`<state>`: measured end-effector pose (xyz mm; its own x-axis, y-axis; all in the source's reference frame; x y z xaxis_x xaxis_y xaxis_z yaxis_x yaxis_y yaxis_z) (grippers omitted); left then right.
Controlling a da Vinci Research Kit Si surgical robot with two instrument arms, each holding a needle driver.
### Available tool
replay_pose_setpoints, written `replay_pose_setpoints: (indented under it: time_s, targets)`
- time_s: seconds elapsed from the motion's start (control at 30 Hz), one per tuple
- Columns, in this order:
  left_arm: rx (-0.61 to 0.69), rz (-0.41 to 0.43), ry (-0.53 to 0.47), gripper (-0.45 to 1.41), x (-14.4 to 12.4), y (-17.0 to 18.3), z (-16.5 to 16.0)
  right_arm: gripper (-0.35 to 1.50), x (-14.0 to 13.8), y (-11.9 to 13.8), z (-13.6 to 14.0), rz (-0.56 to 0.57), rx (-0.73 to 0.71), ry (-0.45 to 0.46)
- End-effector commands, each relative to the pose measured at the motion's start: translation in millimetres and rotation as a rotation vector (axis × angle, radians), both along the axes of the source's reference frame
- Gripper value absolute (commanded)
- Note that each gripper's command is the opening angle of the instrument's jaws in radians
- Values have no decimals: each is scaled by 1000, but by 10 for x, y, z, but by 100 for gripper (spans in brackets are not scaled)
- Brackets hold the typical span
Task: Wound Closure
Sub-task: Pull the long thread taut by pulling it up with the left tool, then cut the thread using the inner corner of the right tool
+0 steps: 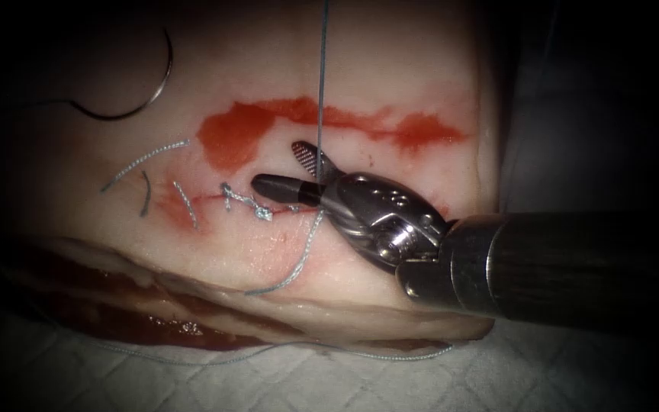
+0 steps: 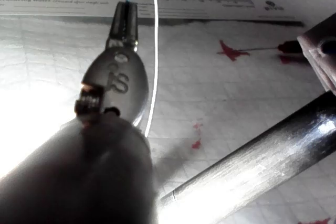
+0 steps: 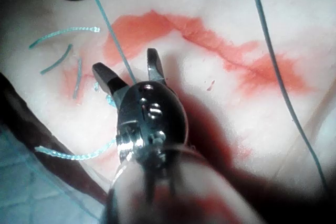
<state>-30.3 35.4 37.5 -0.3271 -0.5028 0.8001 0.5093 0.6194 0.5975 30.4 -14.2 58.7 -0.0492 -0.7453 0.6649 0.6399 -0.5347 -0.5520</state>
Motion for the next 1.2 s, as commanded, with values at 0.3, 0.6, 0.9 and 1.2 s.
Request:
replay_pose_setpoints:
  time_s: [0.3, 0.6, 0.9, 1.2]
  targets:
    - [-5, -2, 0, -45, -7, 4, 4, 111, 10, 4, 0, -12, -12, 2]
    - [-8, -3, 1, -45, -10, 2, 5, 37, 13, 5, 0, -32, -16, 8]
    - [-9, -3, 1, -45, -10, 2, 5, -35, 14, 5, -1, -126, -18, 3]
    - [-21, 1, 4, -45, -10, 2, 6, -35, 9, 6, -2, -168, -30, -18]
